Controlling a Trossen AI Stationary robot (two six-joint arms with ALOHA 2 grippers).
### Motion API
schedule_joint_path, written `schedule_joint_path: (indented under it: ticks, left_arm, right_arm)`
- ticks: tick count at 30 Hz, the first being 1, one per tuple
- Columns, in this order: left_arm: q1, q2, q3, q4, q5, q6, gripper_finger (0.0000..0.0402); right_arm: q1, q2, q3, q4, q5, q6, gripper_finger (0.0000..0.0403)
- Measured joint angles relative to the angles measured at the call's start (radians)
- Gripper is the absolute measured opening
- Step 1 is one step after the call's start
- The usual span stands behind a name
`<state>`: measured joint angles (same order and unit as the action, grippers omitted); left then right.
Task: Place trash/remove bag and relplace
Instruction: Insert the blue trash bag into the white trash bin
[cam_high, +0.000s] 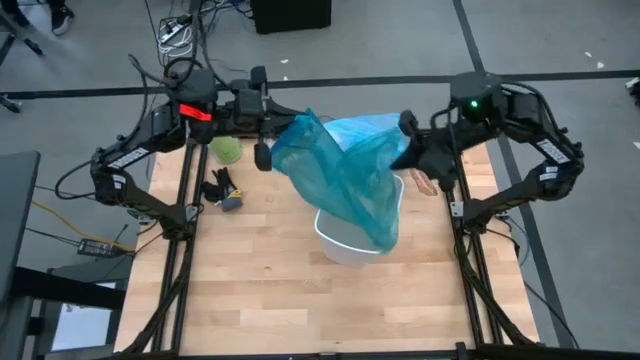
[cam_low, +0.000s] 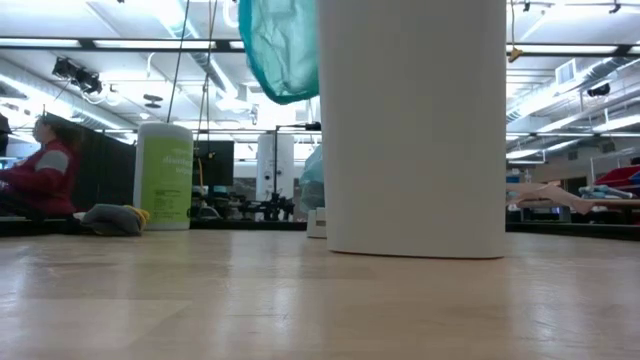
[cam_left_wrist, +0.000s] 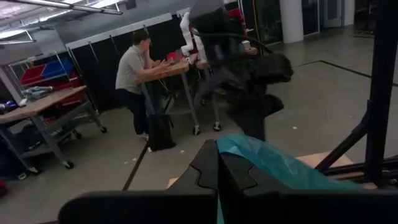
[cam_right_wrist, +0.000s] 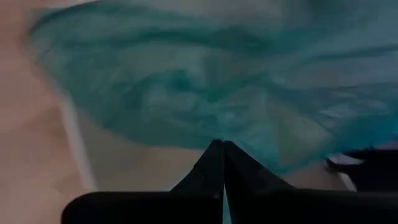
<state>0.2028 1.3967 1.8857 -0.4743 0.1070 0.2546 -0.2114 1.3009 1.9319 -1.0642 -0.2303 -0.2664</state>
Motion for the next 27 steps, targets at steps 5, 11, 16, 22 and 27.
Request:
schedule_joint_path:
  ticks: [5,11,16,22,27]
  left_arm:
    - [0.000,-0.003,0.060,-0.089,-0.005,-0.001,0.0000]
    - [0.000,-0.003,0.076,-0.106,-0.007,-0.004,0.0000]
    - [-0.001,-0.002,0.076,-0.122,-0.009,-0.005,0.0000]
    - [-0.006,-0.009,0.075,-0.155,-0.009,-0.023,0.0000]
    - [-0.008,-0.011,0.076,-0.150,-0.003,-0.057,0.0000]
  right_arm:
    - [0.013,0.023,-0.001,-0.208,0.170,0.005,0.0001]
    - [0.014,0.067,-0.001,-0.248,0.091,-0.012,0.0054]
    - [0.038,0.092,-0.002,-0.251,0.057,0.011,0.0141]
    - [0.040,0.032,-0.002,-0.221,0.232,-0.048,0.0157]
    - [-0.005,0.002,0.000,-0.107,0.339,-0.097,0.0053]
